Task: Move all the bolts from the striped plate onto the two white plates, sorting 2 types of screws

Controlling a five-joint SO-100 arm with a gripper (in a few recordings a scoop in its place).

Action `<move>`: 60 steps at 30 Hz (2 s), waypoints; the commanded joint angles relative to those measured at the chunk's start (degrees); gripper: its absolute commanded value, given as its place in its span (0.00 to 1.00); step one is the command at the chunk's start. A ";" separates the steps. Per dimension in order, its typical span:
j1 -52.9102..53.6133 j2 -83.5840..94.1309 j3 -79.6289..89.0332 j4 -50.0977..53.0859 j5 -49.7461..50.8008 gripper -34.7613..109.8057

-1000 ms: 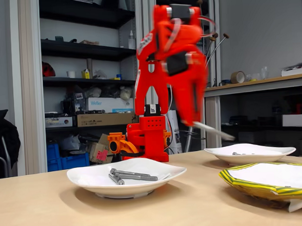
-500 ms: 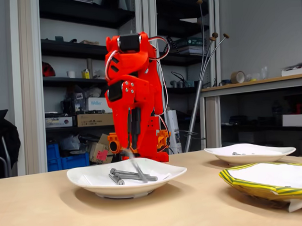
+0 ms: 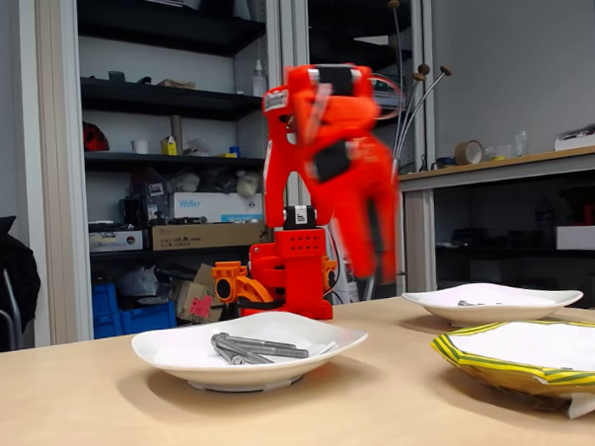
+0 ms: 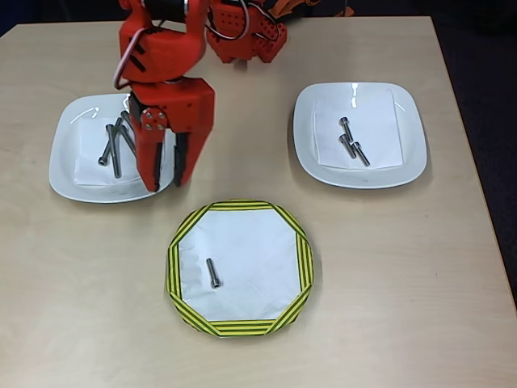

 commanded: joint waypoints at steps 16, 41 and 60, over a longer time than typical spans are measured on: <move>-7.91 -19.16 -10.11 -18.28 16.35 0.32; -8.00 -29.97 -22.59 -17.84 19.95 0.32; -8.53 -30.85 -21.53 -18.11 22.15 0.31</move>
